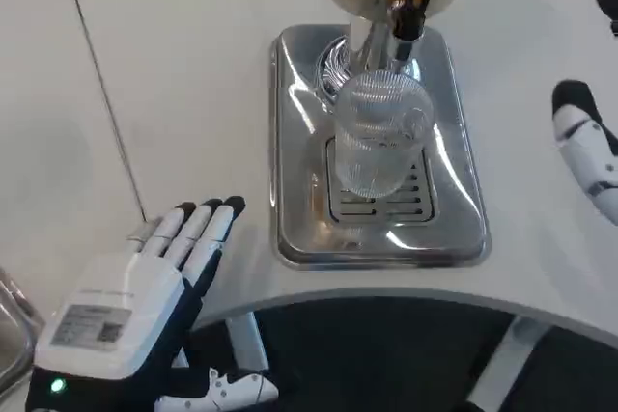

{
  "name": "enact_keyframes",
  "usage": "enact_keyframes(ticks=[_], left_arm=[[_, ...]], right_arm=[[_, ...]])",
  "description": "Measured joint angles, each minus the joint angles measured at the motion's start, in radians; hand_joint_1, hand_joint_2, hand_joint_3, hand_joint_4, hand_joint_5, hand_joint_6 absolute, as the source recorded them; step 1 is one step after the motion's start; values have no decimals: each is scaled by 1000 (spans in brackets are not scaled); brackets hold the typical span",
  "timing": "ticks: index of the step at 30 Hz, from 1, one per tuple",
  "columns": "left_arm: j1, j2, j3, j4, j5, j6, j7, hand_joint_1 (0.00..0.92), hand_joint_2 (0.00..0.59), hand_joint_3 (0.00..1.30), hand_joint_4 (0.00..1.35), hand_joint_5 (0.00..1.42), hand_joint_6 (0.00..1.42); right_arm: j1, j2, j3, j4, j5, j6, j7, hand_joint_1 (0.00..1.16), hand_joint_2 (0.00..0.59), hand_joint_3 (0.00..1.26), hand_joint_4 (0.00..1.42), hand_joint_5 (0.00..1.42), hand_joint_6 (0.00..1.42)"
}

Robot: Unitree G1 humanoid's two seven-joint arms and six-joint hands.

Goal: Grasp the cup under the faucet to collect the drink, then remove the cup.

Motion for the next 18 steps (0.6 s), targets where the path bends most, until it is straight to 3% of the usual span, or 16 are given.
enact_keyframes(ticks=[10,18], left_arm=[[5,-2,3,-1,0,0,-8,156,58,0,0,30,95],[15,-2,14,-1,-1,-3,-8,154,59,0,0,34,96]], right_arm=[[-131,-43,38,79,17,25,-1,332,586,0,0,0,0],[-225,-38,81,154,23,36,-31,336,586,0,0,0,0]])
